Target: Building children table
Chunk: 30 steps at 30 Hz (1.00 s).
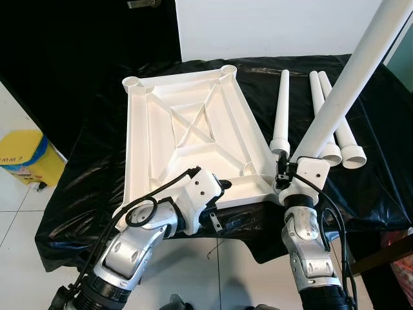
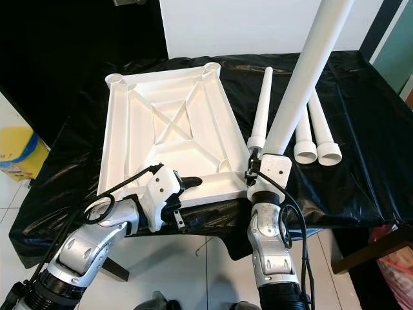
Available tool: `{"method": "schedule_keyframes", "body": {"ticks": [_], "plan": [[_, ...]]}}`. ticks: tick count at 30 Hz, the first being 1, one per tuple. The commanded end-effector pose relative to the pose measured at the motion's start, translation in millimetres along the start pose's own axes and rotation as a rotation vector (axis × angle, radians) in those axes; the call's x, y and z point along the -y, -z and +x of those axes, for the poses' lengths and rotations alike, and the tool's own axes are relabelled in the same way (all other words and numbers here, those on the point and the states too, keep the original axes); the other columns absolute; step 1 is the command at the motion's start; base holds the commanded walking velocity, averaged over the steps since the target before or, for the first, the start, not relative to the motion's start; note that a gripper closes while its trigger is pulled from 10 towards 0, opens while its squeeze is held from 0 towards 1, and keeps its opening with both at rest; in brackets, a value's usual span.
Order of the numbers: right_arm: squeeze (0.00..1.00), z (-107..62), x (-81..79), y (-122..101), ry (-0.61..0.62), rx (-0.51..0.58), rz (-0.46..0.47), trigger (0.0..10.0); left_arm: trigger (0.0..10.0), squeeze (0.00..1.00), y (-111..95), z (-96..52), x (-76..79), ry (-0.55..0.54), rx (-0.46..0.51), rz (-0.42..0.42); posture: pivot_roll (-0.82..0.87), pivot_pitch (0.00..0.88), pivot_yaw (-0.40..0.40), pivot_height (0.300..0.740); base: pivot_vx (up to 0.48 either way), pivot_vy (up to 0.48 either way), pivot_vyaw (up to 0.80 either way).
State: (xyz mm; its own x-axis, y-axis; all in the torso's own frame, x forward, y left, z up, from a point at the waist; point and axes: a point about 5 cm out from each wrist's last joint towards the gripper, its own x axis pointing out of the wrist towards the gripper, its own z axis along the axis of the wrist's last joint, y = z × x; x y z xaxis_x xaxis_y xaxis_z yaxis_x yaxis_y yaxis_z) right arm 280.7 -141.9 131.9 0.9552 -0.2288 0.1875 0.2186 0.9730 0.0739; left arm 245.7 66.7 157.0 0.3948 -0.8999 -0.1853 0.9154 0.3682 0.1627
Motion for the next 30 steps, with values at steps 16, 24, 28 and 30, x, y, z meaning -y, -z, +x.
{"method": "schedule_keyframes", "body": {"ticks": [16, 24, 28, 30], "plan": [[0.0, 0.9, 5.5, -33, -0.007, 0.145, -0.022, 10.0, 10.0, 0.0, 2, 2.0, 0.2, -0.02, -0.016, 0.0, 0.0, 0.089, 0.028, 0.74, 0.0, 0.0, 0.0], [0.0, -3.6, 10.0, -5, 0.005, 0.017, -0.015, 10.0, 10.0, 0.0, 2, 1.4, 0.0, -0.022, -0.017, -0.001, 0.0, 0.092, 0.028, 0.74, 0.0, 0.0, 0.0], [0.0, -4.7, 8.9, -2, -0.001, 0.001, -0.017, 10.0, 10.0, 0.0, 2, 1.2, -0.2, -0.021, -0.018, 0.0, 0.0, 0.093, 0.03, 0.74, 0.0, 0.0, 0.0], [0.0, -4.9, 7.3, -2, -0.017, 0.004, -0.015, 10.0, 10.0, 0.0, 2, 1.0, -0.1, -0.021, -0.019, 0.0, 0.0, 0.094, 0.031, 0.74, 0.0, 0.0, 0.0]]}}
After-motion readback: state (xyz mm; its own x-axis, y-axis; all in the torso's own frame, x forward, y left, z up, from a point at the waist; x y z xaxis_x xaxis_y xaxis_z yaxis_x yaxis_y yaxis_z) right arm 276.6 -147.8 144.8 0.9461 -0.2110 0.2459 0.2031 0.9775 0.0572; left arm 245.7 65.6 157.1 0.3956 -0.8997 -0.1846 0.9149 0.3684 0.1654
